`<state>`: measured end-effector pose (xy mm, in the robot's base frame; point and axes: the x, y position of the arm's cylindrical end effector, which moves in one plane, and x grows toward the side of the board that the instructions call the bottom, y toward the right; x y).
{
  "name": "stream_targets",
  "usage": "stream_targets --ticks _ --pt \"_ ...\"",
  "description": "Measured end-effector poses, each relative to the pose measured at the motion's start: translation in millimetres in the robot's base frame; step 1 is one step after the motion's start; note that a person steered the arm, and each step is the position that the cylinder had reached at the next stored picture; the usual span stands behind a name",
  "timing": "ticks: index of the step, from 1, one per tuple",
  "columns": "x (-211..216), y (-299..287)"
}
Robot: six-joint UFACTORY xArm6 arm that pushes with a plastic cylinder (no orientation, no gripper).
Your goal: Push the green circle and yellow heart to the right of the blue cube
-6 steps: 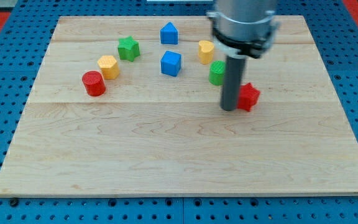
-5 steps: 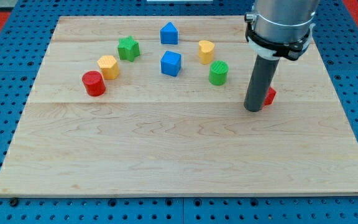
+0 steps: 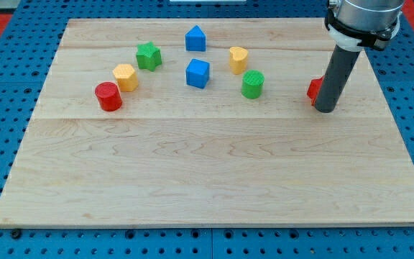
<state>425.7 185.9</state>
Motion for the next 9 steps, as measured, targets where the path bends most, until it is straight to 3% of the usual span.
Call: stream_targets --ticks 2,3,5,7,8,9 --pt "-2.7 -87.7" --pt "-22.0 -88.3" --pt "-72.1 -148.1" --pt "-129.2 -91.0" --pt "-157.1 -141.7" --pt "-101.9 -195.3"
